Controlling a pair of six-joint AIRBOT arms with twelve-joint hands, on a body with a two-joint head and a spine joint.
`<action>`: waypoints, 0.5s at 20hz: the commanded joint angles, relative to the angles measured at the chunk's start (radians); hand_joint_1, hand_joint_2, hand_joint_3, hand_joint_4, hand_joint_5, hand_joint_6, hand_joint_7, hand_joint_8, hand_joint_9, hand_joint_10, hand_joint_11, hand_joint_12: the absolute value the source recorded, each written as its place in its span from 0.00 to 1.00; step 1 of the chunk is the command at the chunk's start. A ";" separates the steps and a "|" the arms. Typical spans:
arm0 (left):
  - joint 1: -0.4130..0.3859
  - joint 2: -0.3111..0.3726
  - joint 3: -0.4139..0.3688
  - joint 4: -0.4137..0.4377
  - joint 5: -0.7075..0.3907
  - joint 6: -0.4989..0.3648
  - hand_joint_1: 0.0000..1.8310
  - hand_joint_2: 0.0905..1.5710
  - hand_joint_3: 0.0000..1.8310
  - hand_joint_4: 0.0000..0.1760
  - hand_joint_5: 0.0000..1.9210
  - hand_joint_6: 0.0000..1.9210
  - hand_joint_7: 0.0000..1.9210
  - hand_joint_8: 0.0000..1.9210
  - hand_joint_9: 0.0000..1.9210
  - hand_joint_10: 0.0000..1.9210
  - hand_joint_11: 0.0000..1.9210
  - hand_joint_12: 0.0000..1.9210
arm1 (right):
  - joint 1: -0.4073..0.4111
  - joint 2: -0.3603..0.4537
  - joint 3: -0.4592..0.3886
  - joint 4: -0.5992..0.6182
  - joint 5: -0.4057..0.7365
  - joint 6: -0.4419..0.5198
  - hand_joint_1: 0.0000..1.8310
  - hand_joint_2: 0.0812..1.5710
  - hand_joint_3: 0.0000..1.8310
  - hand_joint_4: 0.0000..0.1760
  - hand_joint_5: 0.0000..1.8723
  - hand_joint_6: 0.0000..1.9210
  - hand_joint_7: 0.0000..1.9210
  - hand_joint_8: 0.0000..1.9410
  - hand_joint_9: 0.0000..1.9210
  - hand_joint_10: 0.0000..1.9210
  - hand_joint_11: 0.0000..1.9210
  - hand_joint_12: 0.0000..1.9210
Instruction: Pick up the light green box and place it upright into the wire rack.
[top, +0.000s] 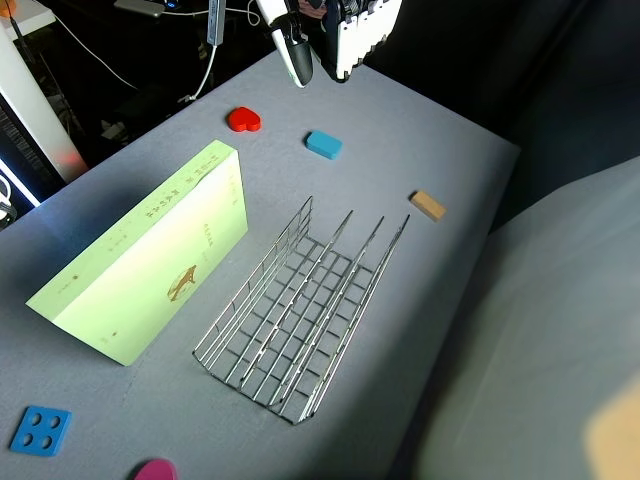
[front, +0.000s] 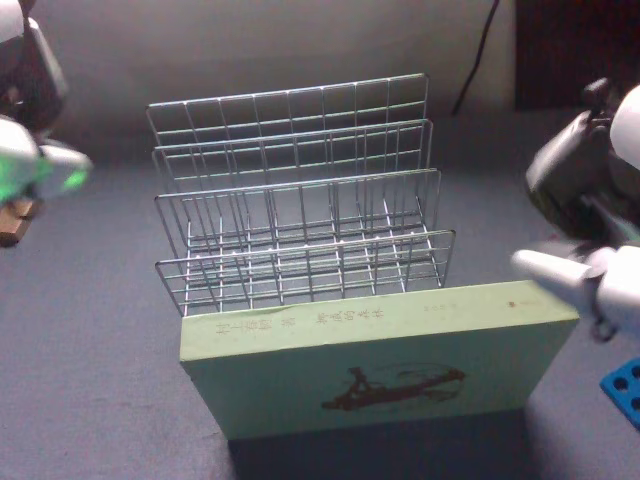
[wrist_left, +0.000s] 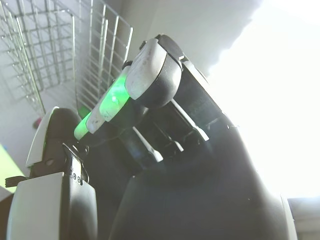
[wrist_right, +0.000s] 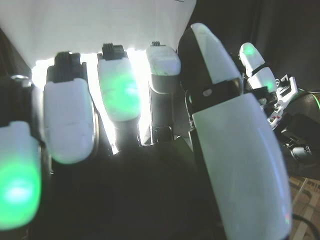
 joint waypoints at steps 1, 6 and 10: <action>-0.010 -0.003 -0.002 0.054 -0.063 0.001 0.10 0.76 0.01 0.46 0.17 0.00 0.16 0.00 0.17 0.00 0.02 0.47 | 0.007 -0.003 -0.005 -0.068 0.006 0.001 0.09 0.70 0.00 0.56 0.08 0.00 0.10 0.00 0.08 0.00 0.00 0.36; -0.009 -0.005 -0.011 0.035 -0.066 0.001 0.01 0.76 0.00 0.59 0.14 0.00 0.12 0.00 0.11 0.00 0.00 0.37 | 0.010 -0.015 -0.013 -0.070 -0.021 0.003 0.00 0.66 0.00 0.65 0.03 0.00 0.04 0.00 0.04 0.00 0.00 0.25; -0.009 -0.005 -0.022 0.023 -0.069 -0.001 0.00 0.77 0.00 0.60 0.12 0.00 0.10 0.00 0.09 0.00 0.00 0.35 | 0.007 -0.034 -0.021 -0.070 -0.032 0.025 0.00 0.65 0.00 0.65 0.03 0.00 0.03 0.00 0.02 0.00 0.00 0.24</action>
